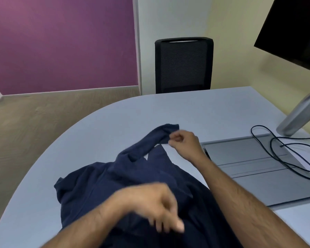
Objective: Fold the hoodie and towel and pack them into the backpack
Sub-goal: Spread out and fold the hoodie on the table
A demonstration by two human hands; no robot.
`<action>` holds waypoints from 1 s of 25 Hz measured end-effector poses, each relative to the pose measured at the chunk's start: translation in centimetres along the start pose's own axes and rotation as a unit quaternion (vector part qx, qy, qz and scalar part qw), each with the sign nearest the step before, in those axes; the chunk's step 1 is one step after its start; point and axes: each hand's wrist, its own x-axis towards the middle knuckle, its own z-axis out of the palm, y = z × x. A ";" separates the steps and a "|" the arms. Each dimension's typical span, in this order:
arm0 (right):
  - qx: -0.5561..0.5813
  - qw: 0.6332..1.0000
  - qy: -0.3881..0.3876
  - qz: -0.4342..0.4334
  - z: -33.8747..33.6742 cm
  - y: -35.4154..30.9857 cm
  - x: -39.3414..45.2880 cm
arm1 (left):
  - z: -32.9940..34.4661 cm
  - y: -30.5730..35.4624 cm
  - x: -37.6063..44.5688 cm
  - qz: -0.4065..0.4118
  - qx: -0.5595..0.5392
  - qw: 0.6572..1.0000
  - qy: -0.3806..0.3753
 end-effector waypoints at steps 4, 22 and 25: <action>-0.160 0.973 -0.165 0.030 -2.1 8.1 -4.2 | -4.4 -6.2 3.0 0.022 0.309 0.900 0.306; -0.220 0.949 -0.132 -0.184 -4.2 8.9 -4.2 | -10.3 -12.1 -1.0 -0.103 0.308 0.881 0.344; -0.297 0.924 -0.205 -0.128 -5.1 8.4 -4.1 | -11.5 -12.5 -2.1 -0.147 0.320 0.856 0.378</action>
